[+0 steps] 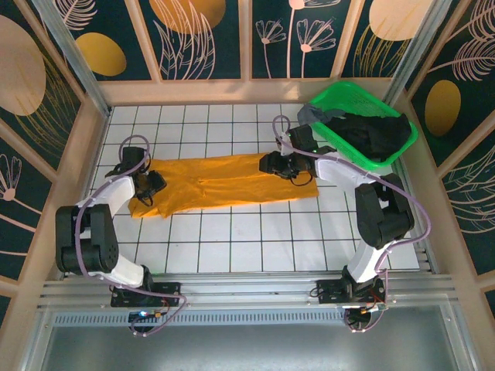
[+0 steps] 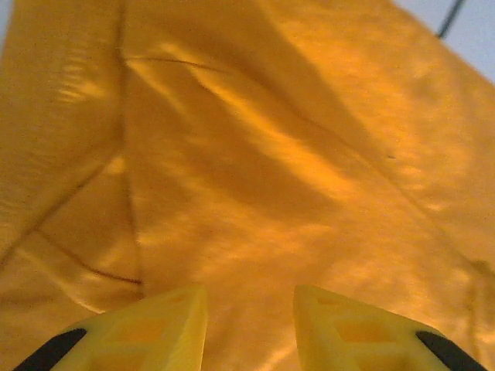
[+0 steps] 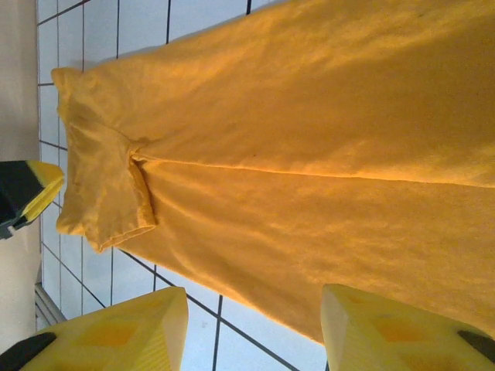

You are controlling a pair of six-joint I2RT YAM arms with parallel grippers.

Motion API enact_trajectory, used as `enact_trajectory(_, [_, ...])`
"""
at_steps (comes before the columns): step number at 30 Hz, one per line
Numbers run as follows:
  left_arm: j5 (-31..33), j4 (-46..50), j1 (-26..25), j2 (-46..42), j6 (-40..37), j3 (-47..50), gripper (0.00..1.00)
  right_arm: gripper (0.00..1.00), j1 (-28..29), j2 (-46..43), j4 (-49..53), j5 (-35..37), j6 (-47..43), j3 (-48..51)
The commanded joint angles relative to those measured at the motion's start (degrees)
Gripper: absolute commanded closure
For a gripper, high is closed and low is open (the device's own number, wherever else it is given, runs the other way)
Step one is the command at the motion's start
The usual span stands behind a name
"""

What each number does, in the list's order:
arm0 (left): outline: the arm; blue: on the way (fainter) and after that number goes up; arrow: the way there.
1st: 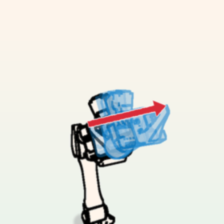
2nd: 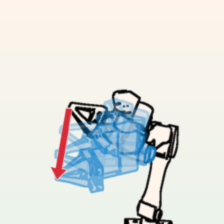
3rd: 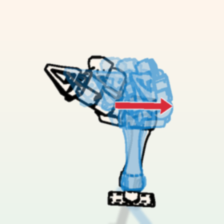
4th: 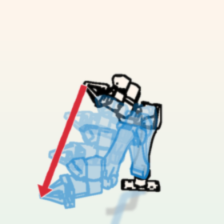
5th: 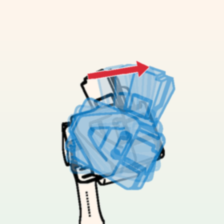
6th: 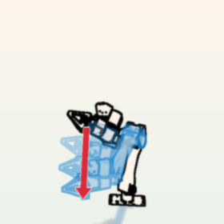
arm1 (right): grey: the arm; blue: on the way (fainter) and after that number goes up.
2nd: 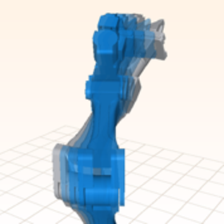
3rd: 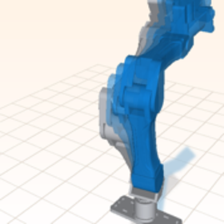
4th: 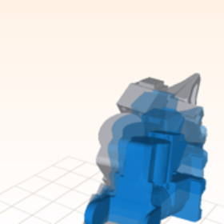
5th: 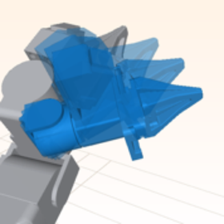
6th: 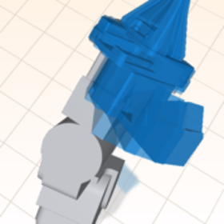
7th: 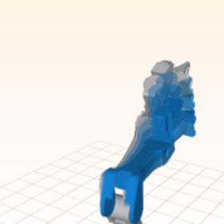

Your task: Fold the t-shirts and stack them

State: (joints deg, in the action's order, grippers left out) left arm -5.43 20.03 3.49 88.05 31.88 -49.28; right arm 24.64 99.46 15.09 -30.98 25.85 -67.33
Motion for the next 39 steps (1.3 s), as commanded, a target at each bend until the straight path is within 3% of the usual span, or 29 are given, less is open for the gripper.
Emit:
enact_trajectory(1, [1.22,2.10,2.29,2.65,-3.86,-1.64,0.65,0.50,0.10,-0.95,-1.43,-2.02,-1.14,-0.70])
enact_trajectory(15, [2.32,-2.10,2.79,8.14,-5.16,-2.41,0.68,0.48,0.00,-0.59,-0.85,-3.03,-1.79,-0.78])
enact_trajectory(32, [3.40,-0.02,2.83,5.42,-6.62,-3.63,0.97,0.48,-0.03,0.30,-0.77,-2.37,-1.41,-1.66])
enact_trajectory(39, [4.02,2.39,2.76,4.06,-6.31,-5.81,1.00,0.48,-0.03,0.30,-0.57,-2.06,-1.40,-1.58])
